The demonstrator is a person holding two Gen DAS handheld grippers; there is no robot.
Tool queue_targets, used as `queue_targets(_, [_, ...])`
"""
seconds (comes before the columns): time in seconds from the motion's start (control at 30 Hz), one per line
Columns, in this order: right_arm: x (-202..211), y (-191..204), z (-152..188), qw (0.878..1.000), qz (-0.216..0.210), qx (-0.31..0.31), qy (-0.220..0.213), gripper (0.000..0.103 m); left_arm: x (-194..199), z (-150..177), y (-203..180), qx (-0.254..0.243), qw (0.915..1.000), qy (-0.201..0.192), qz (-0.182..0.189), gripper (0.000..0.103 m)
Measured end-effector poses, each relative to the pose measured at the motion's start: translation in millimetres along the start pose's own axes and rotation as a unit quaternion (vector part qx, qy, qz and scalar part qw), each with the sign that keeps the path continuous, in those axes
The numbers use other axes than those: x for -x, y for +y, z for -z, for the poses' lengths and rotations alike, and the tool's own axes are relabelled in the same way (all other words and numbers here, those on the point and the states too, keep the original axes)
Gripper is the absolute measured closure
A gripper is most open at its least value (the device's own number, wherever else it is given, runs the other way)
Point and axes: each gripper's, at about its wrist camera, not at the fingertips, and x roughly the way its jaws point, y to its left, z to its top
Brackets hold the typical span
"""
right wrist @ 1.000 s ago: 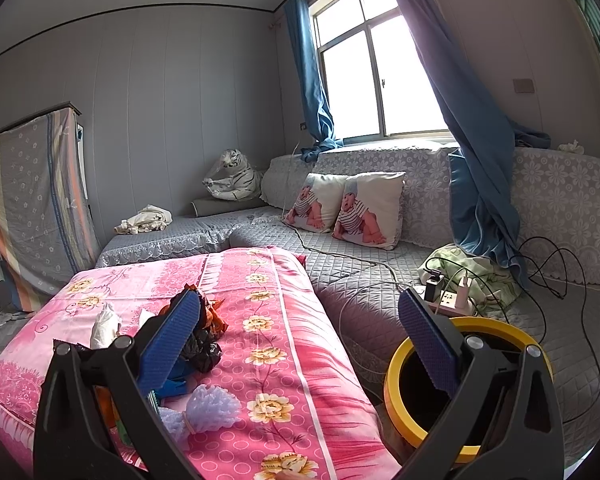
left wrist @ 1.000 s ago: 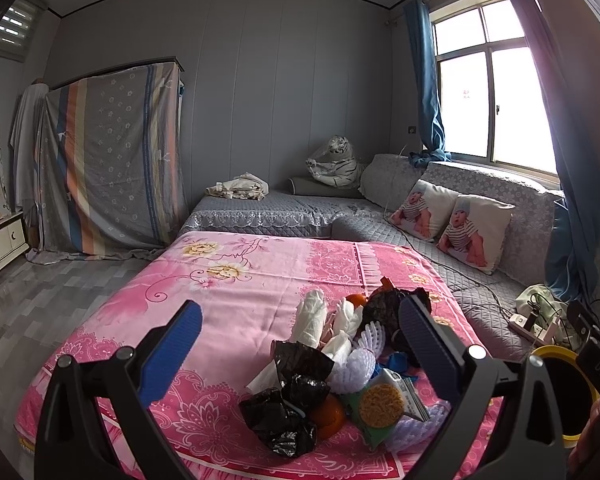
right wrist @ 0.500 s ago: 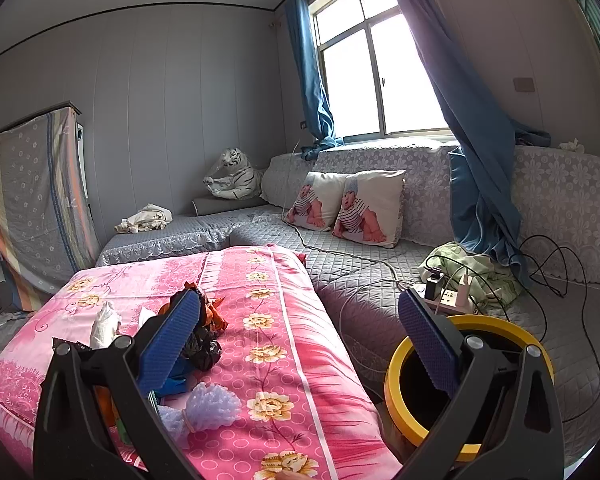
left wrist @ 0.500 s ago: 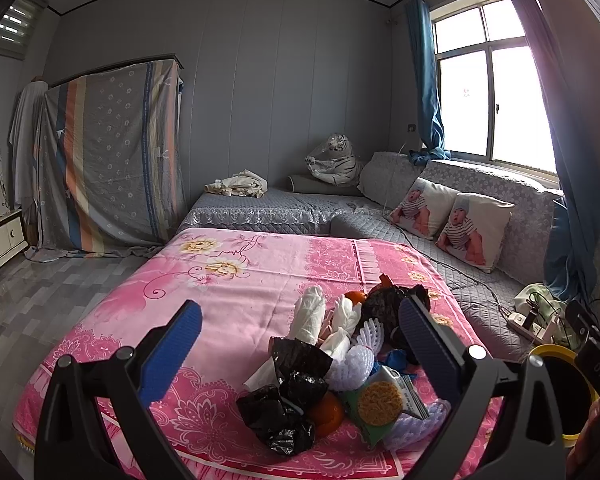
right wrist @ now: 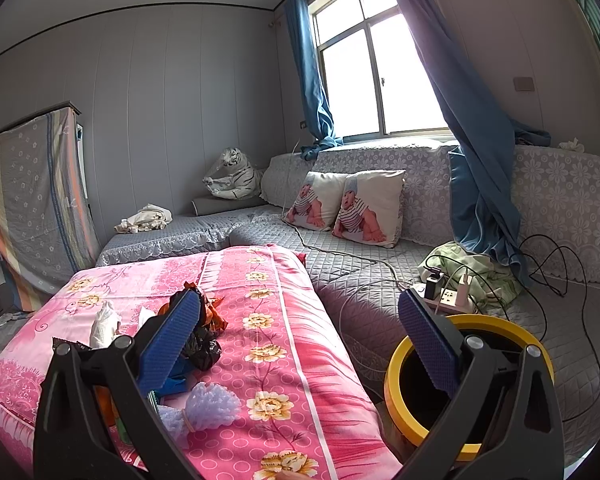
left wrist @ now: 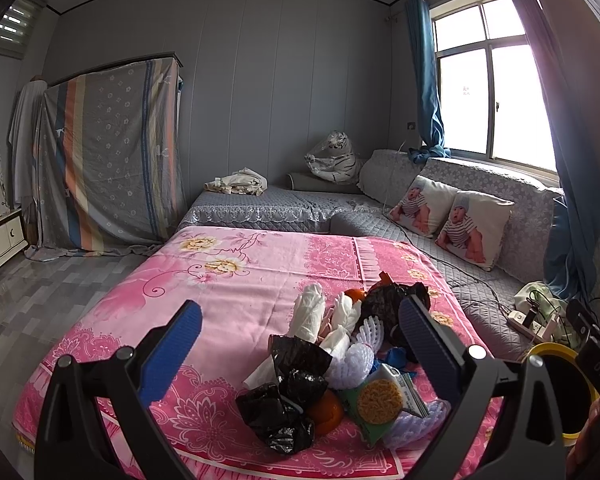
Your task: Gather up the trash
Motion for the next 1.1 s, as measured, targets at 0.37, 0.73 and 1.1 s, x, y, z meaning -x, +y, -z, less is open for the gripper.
queue_targets(0.37, [-1, 0, 1, 1.0, 0.0, 0.001, -0.001, 0.008, -1, 0, -1, 0.0, 1.0, 0.003, 0.001, 0.007])
queue_targets(0.73, [-2, 1, 2, 1.0, 0.004, 0.001, -0.002, 0.008, -1, -3, -1, 0.0, 1.0, 0.005, 0.005, 0.007])
queue_targets(1.1, [-16, 4, 4, 0.999, -0.034, 0.019, 0.004, 0.008, -26, -5, 25, 0.014, 0.9943, 0.068, 0.082, 0.007])
